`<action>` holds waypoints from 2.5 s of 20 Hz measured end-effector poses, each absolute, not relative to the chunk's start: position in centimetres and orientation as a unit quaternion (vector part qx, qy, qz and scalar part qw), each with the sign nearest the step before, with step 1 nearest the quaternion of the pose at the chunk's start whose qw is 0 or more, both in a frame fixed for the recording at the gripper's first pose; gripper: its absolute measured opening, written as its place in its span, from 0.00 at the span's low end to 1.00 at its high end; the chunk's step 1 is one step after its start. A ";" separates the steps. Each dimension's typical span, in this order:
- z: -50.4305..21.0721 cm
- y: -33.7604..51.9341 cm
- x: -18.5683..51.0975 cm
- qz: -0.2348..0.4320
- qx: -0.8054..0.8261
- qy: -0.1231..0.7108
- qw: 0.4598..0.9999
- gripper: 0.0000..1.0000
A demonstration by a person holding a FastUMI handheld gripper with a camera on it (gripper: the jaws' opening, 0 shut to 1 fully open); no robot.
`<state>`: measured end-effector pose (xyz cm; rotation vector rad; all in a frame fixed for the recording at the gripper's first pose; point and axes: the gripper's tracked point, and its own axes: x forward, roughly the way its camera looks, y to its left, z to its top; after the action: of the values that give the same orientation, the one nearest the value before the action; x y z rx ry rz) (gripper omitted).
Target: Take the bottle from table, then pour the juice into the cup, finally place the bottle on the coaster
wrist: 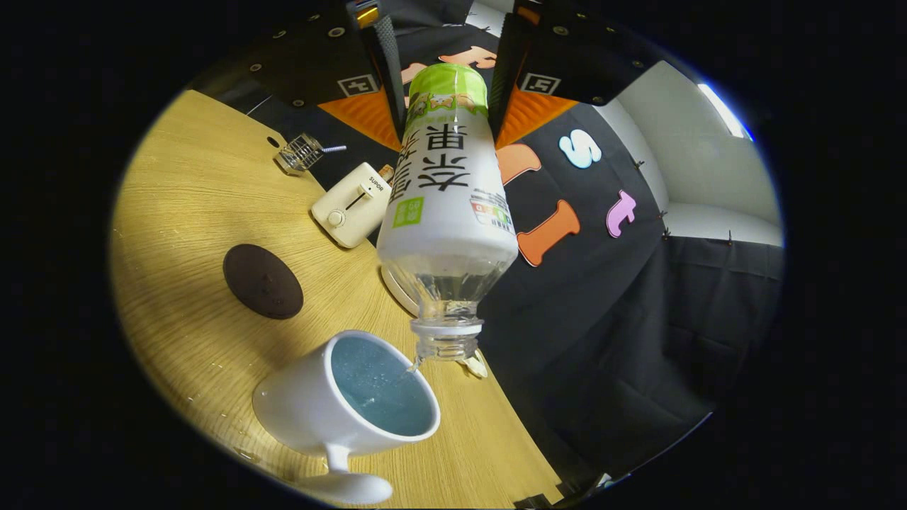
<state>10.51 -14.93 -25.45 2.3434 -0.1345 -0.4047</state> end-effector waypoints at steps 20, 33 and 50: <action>-30.9 -12.5 7.7 -0.160 0.639 0.076 0.749 0.57; -25.9 -11.7 11.3 -0.098 0.197 0.066 0.973 0.58; -36.1 -12.4 13.5 -0.116 -0.008 0.221 0.968 0.58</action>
<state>13.48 -12.44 -36.09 -0.0166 0.4463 -0.2337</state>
